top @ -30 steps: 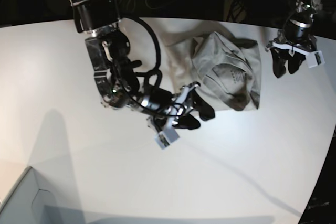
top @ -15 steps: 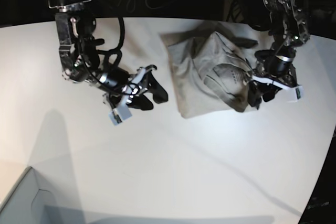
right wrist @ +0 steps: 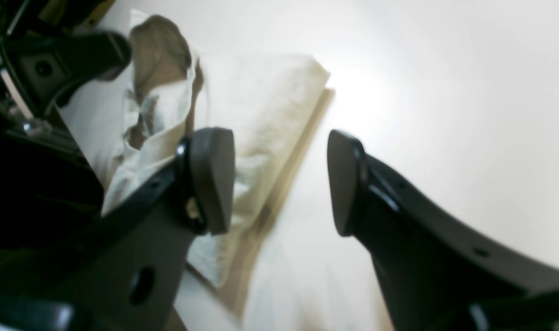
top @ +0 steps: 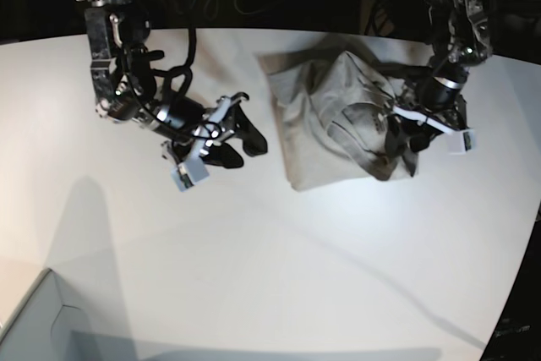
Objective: Layout the t-shirt on the table in an organized manner, then fold the t-shirt properly
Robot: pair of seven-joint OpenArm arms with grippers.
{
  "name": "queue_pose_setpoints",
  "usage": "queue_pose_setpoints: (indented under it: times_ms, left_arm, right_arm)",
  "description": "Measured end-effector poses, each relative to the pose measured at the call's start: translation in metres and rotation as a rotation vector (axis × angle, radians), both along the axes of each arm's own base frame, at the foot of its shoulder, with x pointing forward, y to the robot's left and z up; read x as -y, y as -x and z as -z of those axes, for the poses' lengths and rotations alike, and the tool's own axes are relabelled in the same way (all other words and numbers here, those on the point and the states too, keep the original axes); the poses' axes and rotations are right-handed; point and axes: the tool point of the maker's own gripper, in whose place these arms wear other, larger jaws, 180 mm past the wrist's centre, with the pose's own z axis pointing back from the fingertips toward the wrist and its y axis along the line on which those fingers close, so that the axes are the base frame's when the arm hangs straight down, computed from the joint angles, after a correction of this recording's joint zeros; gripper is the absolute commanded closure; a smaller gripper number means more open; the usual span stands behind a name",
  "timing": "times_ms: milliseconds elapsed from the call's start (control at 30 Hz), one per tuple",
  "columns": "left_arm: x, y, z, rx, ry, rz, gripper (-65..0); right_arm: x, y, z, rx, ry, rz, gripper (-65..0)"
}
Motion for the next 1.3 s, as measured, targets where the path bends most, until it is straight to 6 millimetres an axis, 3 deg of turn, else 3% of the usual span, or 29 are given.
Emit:
queue_pose_setpoints:
  times_ms: [100, 367, 600, 733, 933, 1300]
  left_arm:
    - [-0.003, 0.003, 0.013, -0.035, 0.005, -0.009, -30.4]
    - [-0.014, -0.014, 0.016, -0.037, -0.001, -0.014, -30.2]
    - [-0.035, -0.035, -0.002, 0.013, -0.047, -0.021, -30.2]
    - [-0.043, -0.044, 0.006, -0.011, -0.047, -0.029, -30.2]
    - [-0.064, -0.045, 0.020, -0.062, -0.065, -0.048, -30.2]
    - [-0.072, -0.046, 0.009, -0.038, -0.079, -0.056, -30.6]
  right_arm:
    - [0.000, 0.000, 0.000, 0.001, 0.000, 0.000, -32.6]
    - [-0.001, 0.002, 0.001, -0.002, 0.001, -0.003, -32.6]
    - [-0.001, 0.008, 0.006, -0.019, 0.001, -0.001, -32.6]
    - [0.000, 0.008, 0.006, -0.019, 0.003, -0.002, -32.6]
    - [0.005, 0.008, 0.008, -0.020, 0.017, -0.002, -32.6]
    - [0.008, 0.008, 0.009, -0.020, 0.026, -0.001, -32.6]
